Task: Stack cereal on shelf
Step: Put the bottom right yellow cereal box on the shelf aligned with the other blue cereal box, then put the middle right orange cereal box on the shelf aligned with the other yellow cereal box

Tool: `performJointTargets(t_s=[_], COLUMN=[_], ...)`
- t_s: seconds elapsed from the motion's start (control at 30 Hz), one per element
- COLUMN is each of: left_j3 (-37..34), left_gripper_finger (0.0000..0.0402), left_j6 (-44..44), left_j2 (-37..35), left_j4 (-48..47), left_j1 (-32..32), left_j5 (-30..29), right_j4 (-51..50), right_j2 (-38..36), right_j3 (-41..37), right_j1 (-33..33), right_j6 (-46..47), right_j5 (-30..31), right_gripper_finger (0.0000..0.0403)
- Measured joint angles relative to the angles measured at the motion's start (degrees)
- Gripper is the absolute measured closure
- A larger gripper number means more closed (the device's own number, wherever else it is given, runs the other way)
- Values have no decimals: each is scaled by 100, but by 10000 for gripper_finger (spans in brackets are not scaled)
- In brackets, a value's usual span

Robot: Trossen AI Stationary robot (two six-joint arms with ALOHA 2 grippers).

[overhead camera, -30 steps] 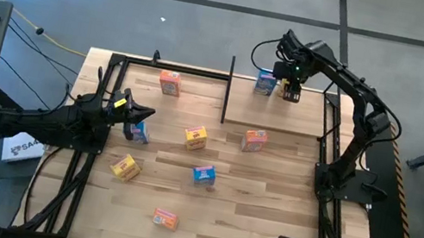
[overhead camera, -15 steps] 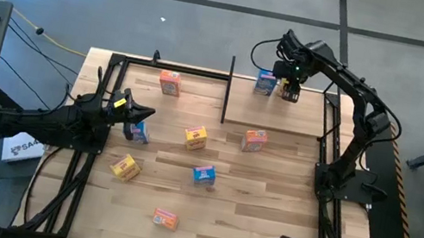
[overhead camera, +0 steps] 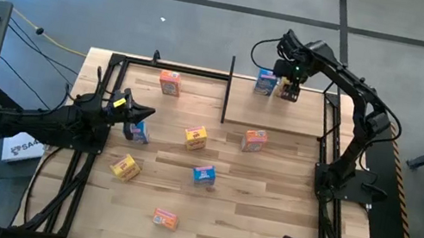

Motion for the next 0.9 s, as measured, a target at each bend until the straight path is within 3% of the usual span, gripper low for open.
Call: performJointTargets(t_s=[0.57, 0.67, 0.73, 0.9], left_j3=[0, 0, 0, 0], left_gripper_finger=[401, 401, 401, 401], left_j6=[50, 51, 55, 102], left_j2=[0, 1, 0, 0], left_j4=[3, 1, 1, 1], left_j1=[0, 1, 0, -1], left_j5=[2, 2, 2, 9], right_j4=[-1081, -1158, -873, 511], right_j2=[-7, -123, -389, -1447], right_j3=[1410, 1524, 1311, -64], right_j1=[592, 848, 999, 1350], right_j6=[680, 1093, 1210, 1428], right_j5=[129, -87, -575, -1642], right_gripper_finger=[160, 192, 225, 326])
